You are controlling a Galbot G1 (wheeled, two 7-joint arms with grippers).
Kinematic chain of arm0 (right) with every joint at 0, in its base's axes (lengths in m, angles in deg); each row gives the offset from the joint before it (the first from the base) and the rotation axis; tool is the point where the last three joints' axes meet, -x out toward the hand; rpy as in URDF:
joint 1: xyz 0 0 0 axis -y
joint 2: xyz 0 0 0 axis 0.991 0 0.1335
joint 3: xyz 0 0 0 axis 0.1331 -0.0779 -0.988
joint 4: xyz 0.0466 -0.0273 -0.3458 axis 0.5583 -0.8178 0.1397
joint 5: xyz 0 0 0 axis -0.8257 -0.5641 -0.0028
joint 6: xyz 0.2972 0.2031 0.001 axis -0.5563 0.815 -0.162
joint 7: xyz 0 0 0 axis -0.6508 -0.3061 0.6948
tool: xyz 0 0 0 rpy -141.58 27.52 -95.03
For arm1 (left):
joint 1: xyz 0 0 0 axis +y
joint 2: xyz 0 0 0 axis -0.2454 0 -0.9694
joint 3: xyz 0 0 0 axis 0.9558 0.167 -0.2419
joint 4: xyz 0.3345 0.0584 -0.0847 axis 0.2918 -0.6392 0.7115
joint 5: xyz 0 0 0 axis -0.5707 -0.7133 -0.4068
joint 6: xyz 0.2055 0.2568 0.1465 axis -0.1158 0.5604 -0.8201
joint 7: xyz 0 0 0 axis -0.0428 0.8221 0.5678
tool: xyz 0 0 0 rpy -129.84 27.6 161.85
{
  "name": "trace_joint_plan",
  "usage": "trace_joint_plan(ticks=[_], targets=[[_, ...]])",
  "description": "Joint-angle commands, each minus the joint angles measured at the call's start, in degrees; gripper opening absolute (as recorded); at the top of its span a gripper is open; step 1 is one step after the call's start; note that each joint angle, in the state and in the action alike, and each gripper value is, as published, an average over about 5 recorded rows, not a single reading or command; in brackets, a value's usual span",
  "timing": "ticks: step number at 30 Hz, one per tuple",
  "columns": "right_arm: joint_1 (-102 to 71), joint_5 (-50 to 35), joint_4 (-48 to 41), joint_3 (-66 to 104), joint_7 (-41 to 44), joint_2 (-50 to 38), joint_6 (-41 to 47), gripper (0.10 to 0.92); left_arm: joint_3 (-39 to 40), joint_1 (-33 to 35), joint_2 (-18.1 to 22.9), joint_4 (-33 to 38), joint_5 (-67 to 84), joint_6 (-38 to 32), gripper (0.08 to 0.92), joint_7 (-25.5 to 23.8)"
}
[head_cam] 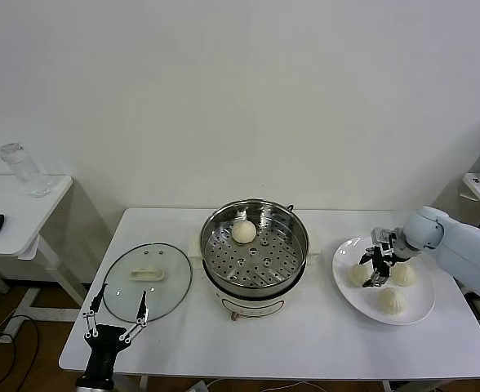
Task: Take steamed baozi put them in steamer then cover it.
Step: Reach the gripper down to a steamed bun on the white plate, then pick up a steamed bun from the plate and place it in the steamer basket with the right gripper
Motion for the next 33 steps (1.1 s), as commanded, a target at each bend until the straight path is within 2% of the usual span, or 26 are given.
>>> trace_joint_plan(ticks=[1,7,11,17,24,33], targets=[[22.2,-5.4,3.8,-12.1,6.3,0.6,-0.2,0.707,0.1,-0.5,-0.2,0.2,0.1,0.2,0.823,0.0],[43.3,-14.5,8.7,-23.9,13.3,8.1,1.0,0.704,0.5,-1.0,-0.4,0.5,0.1,0.3,0.823,0.1],[49.3,-21.5,13.5,-26.7,13.3,13.8,4.0,0.703,0.5,-1.2,-0.6,0.6,0.1,0.4,0.823,0.2],[50.4,-28.0,18.7,-29.4,9.0,21.8,8.3,0.695,0.8,-2.0,-0.6,0.6,0.2,0.8,0.823,0.3],[46.1,-29.1,21.2,-32.3,3.0,28.4,11.8,0.687,0.9,-3.0,-0.5,0.6,0.4,1.3,0.823,0.4],[39.3,-30.3,20.1,-33.0,-6.1,34.7,14.9,0.687,0.7,-3.6,-0.4,0.6,0.7,1.5,0.823,0.5]])
